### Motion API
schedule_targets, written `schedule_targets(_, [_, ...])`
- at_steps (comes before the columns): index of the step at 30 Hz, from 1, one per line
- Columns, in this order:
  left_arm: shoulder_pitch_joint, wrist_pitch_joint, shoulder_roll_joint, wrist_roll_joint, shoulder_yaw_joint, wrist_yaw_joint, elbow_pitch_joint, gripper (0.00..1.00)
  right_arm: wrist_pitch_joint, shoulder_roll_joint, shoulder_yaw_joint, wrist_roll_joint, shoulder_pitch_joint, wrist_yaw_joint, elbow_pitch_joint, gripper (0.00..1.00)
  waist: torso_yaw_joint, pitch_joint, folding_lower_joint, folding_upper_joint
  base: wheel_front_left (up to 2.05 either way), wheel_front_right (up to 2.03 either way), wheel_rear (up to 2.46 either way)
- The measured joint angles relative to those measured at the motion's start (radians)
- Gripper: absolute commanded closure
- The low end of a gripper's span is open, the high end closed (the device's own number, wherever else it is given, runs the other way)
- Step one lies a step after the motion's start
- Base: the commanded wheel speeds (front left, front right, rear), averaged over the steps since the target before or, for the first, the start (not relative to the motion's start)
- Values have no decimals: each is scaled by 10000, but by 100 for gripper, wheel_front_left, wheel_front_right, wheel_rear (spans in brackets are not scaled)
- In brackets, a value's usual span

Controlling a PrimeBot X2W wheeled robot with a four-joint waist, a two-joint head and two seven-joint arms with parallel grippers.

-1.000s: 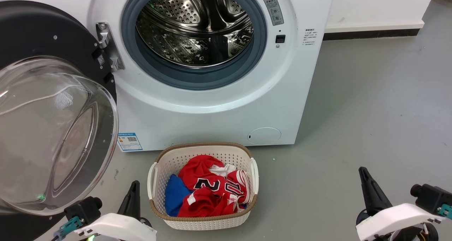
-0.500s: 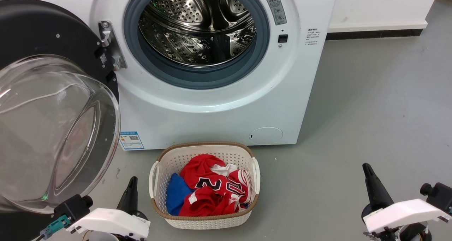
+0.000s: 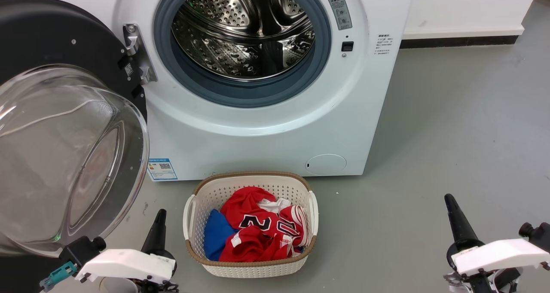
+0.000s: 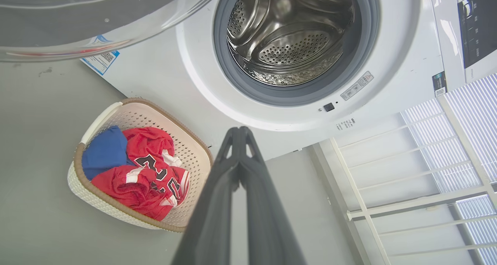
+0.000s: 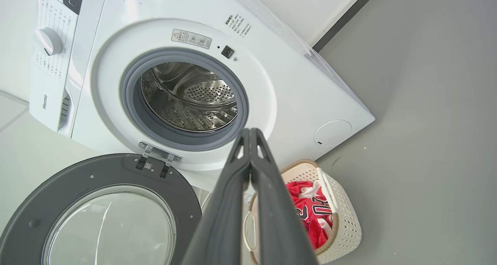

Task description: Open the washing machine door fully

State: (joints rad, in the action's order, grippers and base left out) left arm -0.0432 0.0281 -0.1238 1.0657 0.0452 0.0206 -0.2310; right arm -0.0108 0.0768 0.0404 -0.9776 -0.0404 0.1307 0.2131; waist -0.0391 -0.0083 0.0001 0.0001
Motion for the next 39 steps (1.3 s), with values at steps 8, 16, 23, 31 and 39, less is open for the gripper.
schedule_targets(8, [-56,-217,77,782,-234,161,-17,100,-165,-40,107,-928,-79,0,56,100,43,12,0,0,0,0,0])
schedule_targets(16, [-108,-403,163,1499,-460,299,-38,100,-303,-79,199,-1753,-178,0,98,100,86,25,0,0,0,0,0])
schedule_targets(23, [-223,-539,284,2092,-612,414,-50,100,-416,-105,284,-2424,-216,0,128,100,124,36,0,0,0,0,0])
schedule_targets(31, [-261,-708,366,2721,-815,525,-67,100,-518,-134,378,-3152,-313,0,161,100,167,48,0,0,0,0,0])
schedule_targets(39, [-338,-872,424,3317,-976,675,-84,100,-617,-157,456,-3848,-384,0,188,100,210,61,0,0,0,0,0])
